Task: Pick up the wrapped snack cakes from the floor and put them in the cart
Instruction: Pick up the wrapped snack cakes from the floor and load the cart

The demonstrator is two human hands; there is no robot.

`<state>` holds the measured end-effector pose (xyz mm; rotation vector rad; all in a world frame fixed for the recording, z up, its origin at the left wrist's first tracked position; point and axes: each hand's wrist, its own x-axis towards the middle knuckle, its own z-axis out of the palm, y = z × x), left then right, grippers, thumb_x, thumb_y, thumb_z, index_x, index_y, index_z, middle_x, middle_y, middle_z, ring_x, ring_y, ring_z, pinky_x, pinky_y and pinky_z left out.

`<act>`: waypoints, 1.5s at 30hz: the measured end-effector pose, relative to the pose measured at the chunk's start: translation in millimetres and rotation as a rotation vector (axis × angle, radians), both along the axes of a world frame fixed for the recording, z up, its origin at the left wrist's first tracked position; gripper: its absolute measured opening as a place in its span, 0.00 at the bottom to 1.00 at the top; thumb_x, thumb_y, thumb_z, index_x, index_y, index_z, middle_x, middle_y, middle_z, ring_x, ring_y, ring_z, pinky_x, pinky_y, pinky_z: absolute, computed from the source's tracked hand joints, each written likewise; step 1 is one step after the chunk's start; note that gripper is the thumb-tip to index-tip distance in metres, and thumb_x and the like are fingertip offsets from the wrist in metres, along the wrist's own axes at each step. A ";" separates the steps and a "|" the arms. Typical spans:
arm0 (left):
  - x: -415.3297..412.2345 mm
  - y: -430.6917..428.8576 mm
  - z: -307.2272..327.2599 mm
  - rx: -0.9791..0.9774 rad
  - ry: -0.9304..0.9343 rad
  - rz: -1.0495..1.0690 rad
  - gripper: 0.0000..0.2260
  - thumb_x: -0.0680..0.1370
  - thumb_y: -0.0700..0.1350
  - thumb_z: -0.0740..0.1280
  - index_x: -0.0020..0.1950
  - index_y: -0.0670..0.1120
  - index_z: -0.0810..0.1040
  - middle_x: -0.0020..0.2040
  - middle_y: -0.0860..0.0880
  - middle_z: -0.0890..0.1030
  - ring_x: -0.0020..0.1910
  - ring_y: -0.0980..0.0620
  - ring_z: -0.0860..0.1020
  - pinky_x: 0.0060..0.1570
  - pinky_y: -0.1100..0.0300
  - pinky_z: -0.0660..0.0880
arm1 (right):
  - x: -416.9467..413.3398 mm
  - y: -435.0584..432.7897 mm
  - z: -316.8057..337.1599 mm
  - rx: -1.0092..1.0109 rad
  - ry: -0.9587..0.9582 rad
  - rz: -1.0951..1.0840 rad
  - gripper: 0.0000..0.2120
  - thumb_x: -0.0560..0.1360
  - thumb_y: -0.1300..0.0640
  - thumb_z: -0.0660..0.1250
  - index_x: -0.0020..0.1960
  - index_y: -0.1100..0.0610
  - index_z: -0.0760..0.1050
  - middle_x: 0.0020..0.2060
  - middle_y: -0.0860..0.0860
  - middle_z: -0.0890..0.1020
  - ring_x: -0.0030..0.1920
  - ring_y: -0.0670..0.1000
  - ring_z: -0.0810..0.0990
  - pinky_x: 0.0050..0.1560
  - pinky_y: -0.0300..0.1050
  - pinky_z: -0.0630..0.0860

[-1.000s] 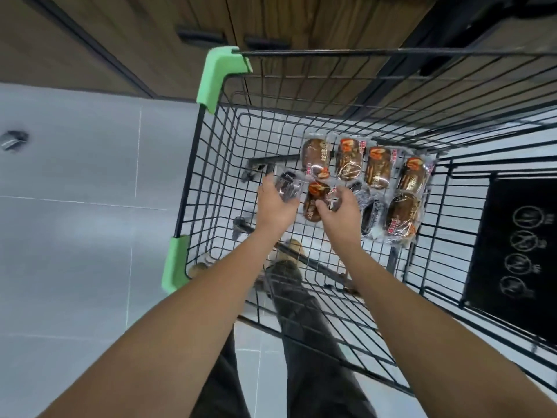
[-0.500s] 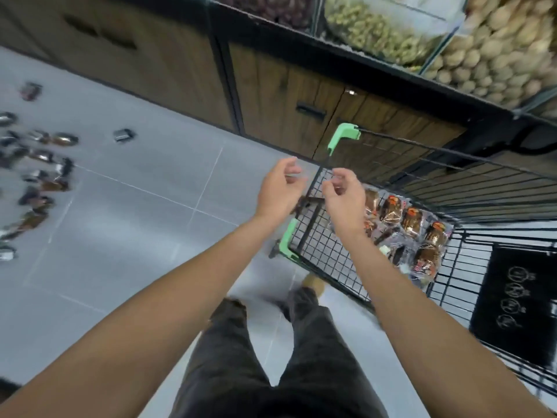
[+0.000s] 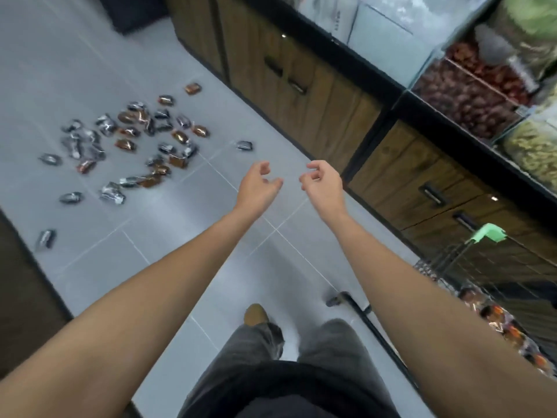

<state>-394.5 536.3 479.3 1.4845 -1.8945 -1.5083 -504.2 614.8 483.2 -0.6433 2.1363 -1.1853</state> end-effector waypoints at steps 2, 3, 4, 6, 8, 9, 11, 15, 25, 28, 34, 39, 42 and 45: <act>33.4 -24.2 2.5 -0.011 -0.018 0.073 0.21 0.76 0.44 0.67 0.68 0.44 0.68 0.64 0.49 0.74 0.55 0.49 0.76 0.58 0.58 0.70 | 22.9 -32.9 -0.2 -0.001 -0.015 0.077 0.11 0.75 0.63 0.63 0.56 0.60 0.74 0.43 0.58 0.81 0.44 0.57 0.81 0.46 0.47 0.76; 48.4 -35.0 3.0 -0.008 -0.023 0.109 0.21 0.76 0.44 0.66 0.68 0.44 0.68 0.64 0.49 0.74 0.56 0.48 0.76 0.59 0.57 0.71 | 33.4 -48.1 -1.1 -0.008 -0.023 0.113 0.10 0.74 0.63 0.62 0.56 0.60 0.75 0.42 0.58 0.80 0.44 0.57 0.81 0.45 0.47 0.76; 62.1 -45.3 2.9 -0.003 -0.028 0.142 0.20 0.76 0.43 0.66 0.68 0.44 0.69 0.64 0.48 0.74 0.56 0.48 0.77 0.60 0.56 0.71 | 43.3 -62.9 -2.4 -0.014 -0.030 0.148 0.10 0.74 0.63 0.62 0.55 0.59 0.75 0.42 0.58 0.81 0.42 0.57 0.81 0.44 0.47 0.75; 84.1 -65.1 1.4 -0.005 -0.039 0.197 0.19 0.76 0.42 0.66 0.67 0.44 0.69 0.63 0.48 0.75 0.56 0.48 0.77 0.60 0.55 0.72 | 61.0 -91.7 -6.3 -0.024 -0.040 0.218 0.09 0.73 0.63 0.63 0.53 0.58 0.75 0.42 0.59 0.81 0.41 0.55 0.79 0.44 0.46 0.75; 101.1 -83.4 -1.3 -0.017 -0.052 0.247 0.19 0.76 0.42 0.66 0.67 0.43 0.70 0.63 0.47 0.76 0.55 0.48 0.77 0.57 0.56 0.72 | 77.4 -120.5 -10.9 -0.024 -0.050 0.291 0.08 0.73 0.62 0.63 0.51 0.55 0.74 0.43 0.58 0.82 0.42 0.55 0.80 0.46 0.48 0.76; 108.2 -91.8 -3.0 -0.019 -0.058 0.272 0.18 0.76 0.42 0.66 0.66 0.43 0.71 0.62 0.47 0.76 0.54 0.47 0.78 0.56 0.56 0.72 | 84.6 -134.2 -13.7 -0.022 -0.055 0.325 0.08 0.73 0.62 0.63 0.51 0.54 0.74 0.43 0.58 0.82 0.42 0.55 0.80 0.47 0.49 0.77; 120.3 -109.6 -8.0 -0.010 -0.066 0.317 0.18 0.76 0.41 0.65 0.66 0.43 0.71 0.62 0.46 0.76 0.53 0.46 0.78 0.56 0.56 0.73 | 96.1 -162.0 -20.6 -0.016 -0.064 0.384 0.08 0.72 0.62 0.64 0.50 0.54 0.74 0.43 0.58 0.82 0.42 0.55 0.80 0.49 0.51 0.77; 138.2 -157.0 -19.2 0.005 -0.086 0.375 0.19 0.76 0.41 0.65 0.67 0.42 0.70 0.63 0.46 0.75 0.54 0.46 0.78 0.55 0.57 0.72 | 108.0 -224.7 -37.3 -0.003 -0.064 0.482 0.08 0.72 0.62 0.64 0.50 0.54 0.74 0.42 0.57 0.82 0.44 0.57 0.81 0.52 0.54 0.78; 145.0 -309.2 -43.3 0.122 -0.255 0.445 0.25 0.75 0.42 0.66 0.71 0.45 0.65 0.69 0.46 0.70 0.64 0.46 0.72 0.61 0.57 0.69 | 97.5 -391.0 -68.3 0.085 -0.085 0.576 0.08 0.70 0.57 0.65 0.49 0.51 0.73 0.35 0.47 0.77 0.42 0.54 0.80 0.51 0.53 0.77; 150.3 -347.3 -54.0 0.122 -0.283 0.503 0.25 0.74 0.42 0.66 0.71 0.46 0.65 0.69 0.47 0.69 0.65 0.47 0.70 0.59 0.59 0.67 | 96.5 -430.4 -76.1 0.130 -0.101 0.603 0.06 0.70 0.58 0.64 0.43 0.48 0.72 0.32 0.45 0.75 0.38 0.50 0.77 0.47 0.49 0.77; 182.8 -404.6 -82.4 0.223 -0.305 0.583 0.31 0.75 0.44 0.66 0.75 0.44 0.57 0.72 0.45 0.65 0.69 0.45 0.67 0.64 0.54 0.67 | 112.1 -503.0 -94.1 0.207 -0.087 0.695 0.10 0.70 0.59 0.64 0.51 0.52 0.74 0.32 0.43 0.74 0.33 0.45 0.72 0.38 0.40 0.69; 207.0 -456.5 -102.6 0.262 -0.316 0.566 0.32 0.75 0.43 0.66 0.75 0.43 0.56 0.73 0.44 0.63 0.71 0.45 0.65 0.67 0.53 0.65 | 136.9 -558.0 -112.6 0.251 -0.082 0.750 0.14 0.72 0.59 0.65 0.57 0.54 0.74 0.33 0.42 0.74 0.33 0.43 0.72 0.38 0.41 0.68; 218.9 -499.7 -118.5 0.265 -0.323 0.528 0.30 0.75 0.42 0.67 0.74 0.42 0.59 0.72 0.44 0.65 0.69 0.45 0.66 0.62 0.59 0.64 | 152.0 -596.9 -128.3 0.295 -0.068 0.730 0.13 0.71 0.59 0.65 0.56 0.52 0.75 0.33 0.42 0.75 0.34 0.42 0.73 0.38 0.40 0.69; 233.7 -547.9 -136.7 0.231 -0.306 0.461 0.28 0.75 0.41 0.67 0.73 0.43 0.61 0.72 0.44 0.66 0.69 0.46 0.66 0.61 0.61 0.62 | 169.5 -637.4 -149.2 0.333 -0.056 0.690 0.13 0.71 0.58 0.65 0.55 0.52 0.75 0.33 0.42 0.75 0.35 0.43 0.74 0.40 0.40 0.70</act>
